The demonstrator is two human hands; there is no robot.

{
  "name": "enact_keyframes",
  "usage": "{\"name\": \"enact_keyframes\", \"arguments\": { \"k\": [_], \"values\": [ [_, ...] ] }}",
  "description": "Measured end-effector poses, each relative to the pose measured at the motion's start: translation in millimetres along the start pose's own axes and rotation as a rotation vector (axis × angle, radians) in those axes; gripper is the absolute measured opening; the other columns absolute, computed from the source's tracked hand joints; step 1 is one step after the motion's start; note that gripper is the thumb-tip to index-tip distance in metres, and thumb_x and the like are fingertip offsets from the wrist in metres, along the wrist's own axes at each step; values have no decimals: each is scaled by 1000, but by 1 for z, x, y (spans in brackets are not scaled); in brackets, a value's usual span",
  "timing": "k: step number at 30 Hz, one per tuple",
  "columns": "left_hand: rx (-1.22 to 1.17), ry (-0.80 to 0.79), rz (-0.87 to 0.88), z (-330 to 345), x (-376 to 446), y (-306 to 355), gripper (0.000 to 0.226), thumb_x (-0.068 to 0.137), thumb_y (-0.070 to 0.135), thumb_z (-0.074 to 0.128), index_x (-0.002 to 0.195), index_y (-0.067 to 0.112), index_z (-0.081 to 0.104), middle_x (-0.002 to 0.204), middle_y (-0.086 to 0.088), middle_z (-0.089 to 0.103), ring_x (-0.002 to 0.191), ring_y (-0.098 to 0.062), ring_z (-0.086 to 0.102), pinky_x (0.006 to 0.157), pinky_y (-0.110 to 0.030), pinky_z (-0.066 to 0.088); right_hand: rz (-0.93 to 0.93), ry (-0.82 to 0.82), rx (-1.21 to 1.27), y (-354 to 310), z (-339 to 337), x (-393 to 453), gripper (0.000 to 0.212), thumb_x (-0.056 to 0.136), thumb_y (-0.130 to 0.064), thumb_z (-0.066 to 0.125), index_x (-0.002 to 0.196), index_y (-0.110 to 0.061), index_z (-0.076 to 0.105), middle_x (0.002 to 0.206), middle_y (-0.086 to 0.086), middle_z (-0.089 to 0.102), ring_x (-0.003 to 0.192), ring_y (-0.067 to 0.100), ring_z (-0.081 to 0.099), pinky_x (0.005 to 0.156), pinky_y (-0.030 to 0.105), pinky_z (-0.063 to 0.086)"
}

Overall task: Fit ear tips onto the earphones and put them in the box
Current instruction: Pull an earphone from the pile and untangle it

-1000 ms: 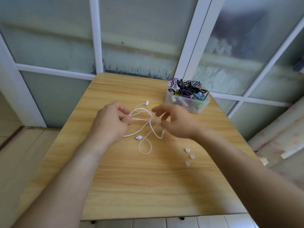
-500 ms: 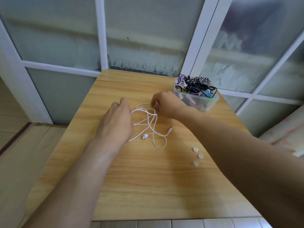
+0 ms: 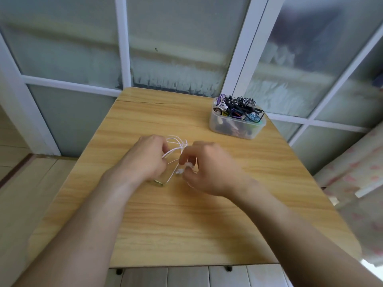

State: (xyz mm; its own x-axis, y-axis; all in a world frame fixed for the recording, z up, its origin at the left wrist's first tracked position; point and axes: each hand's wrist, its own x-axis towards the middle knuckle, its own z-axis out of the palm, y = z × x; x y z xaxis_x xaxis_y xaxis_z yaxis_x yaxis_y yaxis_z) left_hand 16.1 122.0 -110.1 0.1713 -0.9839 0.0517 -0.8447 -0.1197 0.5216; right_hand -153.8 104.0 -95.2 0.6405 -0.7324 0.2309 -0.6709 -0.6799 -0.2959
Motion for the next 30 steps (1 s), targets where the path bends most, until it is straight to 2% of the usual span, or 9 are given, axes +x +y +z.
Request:
{"name": "enact_keyframes", "arguments": {
  "k": [3,8,12,15,18,21,24,27,30],
  "values": [
    [4,-26,-7,0,1,-3,18,79,15,62,92,28,63,95,-1,70,93,-20,63,71,-26,46,19,-72,-125,7,17,2,20,87,-32,56,101,-30,70,97,-1,62,89,29,62,71,35,50],
    [2,-52,-8,-9,-4,3,25,72,36,79,90,28,62,89,6,69,87,-16,63,73,-28,49,25,-17,-141,8,26,3,22,98,-37,50,102,-19,62,101,4,61,92,30,59,67,34,40],
    [-40,2,109,-18,-9,14,44,69,43,77,106,30,56,109,11,57,109,-14,50,96,-35,42,197,47,416,13,16,-4,6,96,-23,59,97,-18,62,80,8,64,70,18,57,66,35,44],
    [-312,-77,211,-14,-14,25,59,70,36,72,125,34,51,128,16,52,125,-5,44,106,-31,37,367,-2,1025,16,7,-16,9,98,-6,54,101,-8,63,76,9,64,64,16,55,60,29,46],
    [-539,-196,274,2,-19,36,45,81,13,69,123,25,56,109,9,68,99,-3,66,91,-22,50,491,-62,1421,17,0,-26,14,97,2,50,107,4,60,78,13,60,67,17,56,62,24,51],
    [-510,-131,339,16,-24,44,28,89,9,64,107,31,65,87,4,74,77,-6,70,77,-22,54,563,-50,1595,26,-7,-35,22,95,5,48,111,13,59,88,21,61,73,20,61,69,26,57],
    [-484,-63,318,26,-24,46,24,89,15,65,106,31,70,81,8,74,72,-1,68,72,-18,53,564,-54,1541,33,-11,-43,28,97,-3,54,113,18,59,98,26,65,79,24,67,77,27,59],
    [-472,-36,322,31,-28,48,25,90,21,66,114,27,71,83,15,73,67,7,63,66,-10,46,554,-49,1465,38,-15,-47,27,98,-12,55,110,11,62,95,25,69,80,26,70,77,28,60],
    [-470,26,356,35,-32,55,21,87,20,70,107,27,74,89,19,70,61,16,55,63,-3,37,573,-49,1423,41,-20,-50,24,97,-13,56,108,7,63,94,24,72,84,28,71,75,29,61]
  ]
}}
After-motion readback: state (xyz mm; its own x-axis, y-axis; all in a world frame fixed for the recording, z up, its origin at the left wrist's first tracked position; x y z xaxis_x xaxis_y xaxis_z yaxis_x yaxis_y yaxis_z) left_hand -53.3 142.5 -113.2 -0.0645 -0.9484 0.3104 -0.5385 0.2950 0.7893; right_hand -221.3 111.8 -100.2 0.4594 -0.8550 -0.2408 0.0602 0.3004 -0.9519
